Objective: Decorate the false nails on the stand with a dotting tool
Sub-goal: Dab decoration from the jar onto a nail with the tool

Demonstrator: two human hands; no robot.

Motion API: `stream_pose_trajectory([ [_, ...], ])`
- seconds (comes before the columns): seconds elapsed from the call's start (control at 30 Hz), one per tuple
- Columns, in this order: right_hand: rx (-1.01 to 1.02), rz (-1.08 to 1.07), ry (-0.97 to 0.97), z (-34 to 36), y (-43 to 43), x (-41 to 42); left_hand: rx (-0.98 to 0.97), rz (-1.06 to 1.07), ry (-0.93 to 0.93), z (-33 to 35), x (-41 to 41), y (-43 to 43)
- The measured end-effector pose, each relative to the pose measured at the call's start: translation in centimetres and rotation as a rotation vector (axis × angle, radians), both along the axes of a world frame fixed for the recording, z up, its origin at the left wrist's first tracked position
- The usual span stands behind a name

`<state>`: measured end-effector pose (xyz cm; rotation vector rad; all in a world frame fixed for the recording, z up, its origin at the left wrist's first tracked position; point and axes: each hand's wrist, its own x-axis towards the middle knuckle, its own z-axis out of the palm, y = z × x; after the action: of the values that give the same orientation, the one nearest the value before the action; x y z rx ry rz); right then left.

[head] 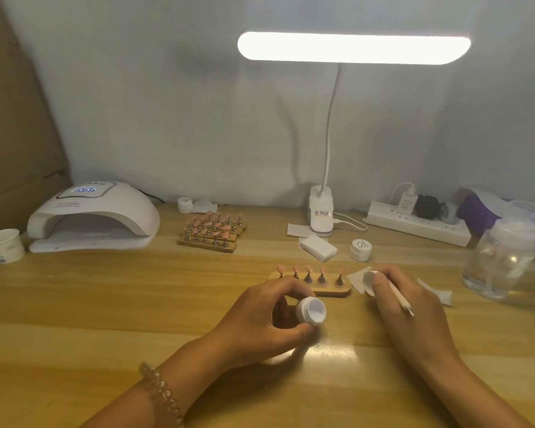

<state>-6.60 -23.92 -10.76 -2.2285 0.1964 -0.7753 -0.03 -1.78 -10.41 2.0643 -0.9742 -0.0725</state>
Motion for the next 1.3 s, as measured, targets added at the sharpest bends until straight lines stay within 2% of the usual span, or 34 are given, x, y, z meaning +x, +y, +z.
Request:
stream_pose_trajectory([
  [0.2,-0.122,-0.136,0.083,-0.5,-0.5,0.5,0.030,0.005,-0.072,-0.3,-0.2,-0.1],
  [0.37,-0.036,-0.192,0.150,-0.4,-0.9,0.6,0.097,0.023,-0.134,-0.3,-0.4,-0.2],
  [0.57,-0.097,-0.181,0.120,-0.6,-1.1,0.6,0.127,0.061,-0.186,-0.3,-0.6,-0.2],
  [0.7,0.108,-0.103,-0.046,0.4,-0.1,0.3,0.125,0.075,-0.233,-0.2,-0.7,-0.2],
  [0.83,0.550,0.129,-0.101,1.0,2.6,-0.1,0.125,0.122,-0.243,-0.5,-0.5,-0.1],
  [0.9,0.667,0.209,-0.086,0.6,4.0,-0.3,0.119,0.130,-0.241,-0.5,-0.5,-0.1],
  [1.07,0.683,0.220,0.002,0.1,5.0,-0.4,0.116,0.117,-0.253,-0.5,-0.6,-0.2],
  [1.3,0.584,0.202,0.036,-0.2,5.0,-0.2,0.116,0.105,-0.275,-0.4,-0.7,-0.3],
])
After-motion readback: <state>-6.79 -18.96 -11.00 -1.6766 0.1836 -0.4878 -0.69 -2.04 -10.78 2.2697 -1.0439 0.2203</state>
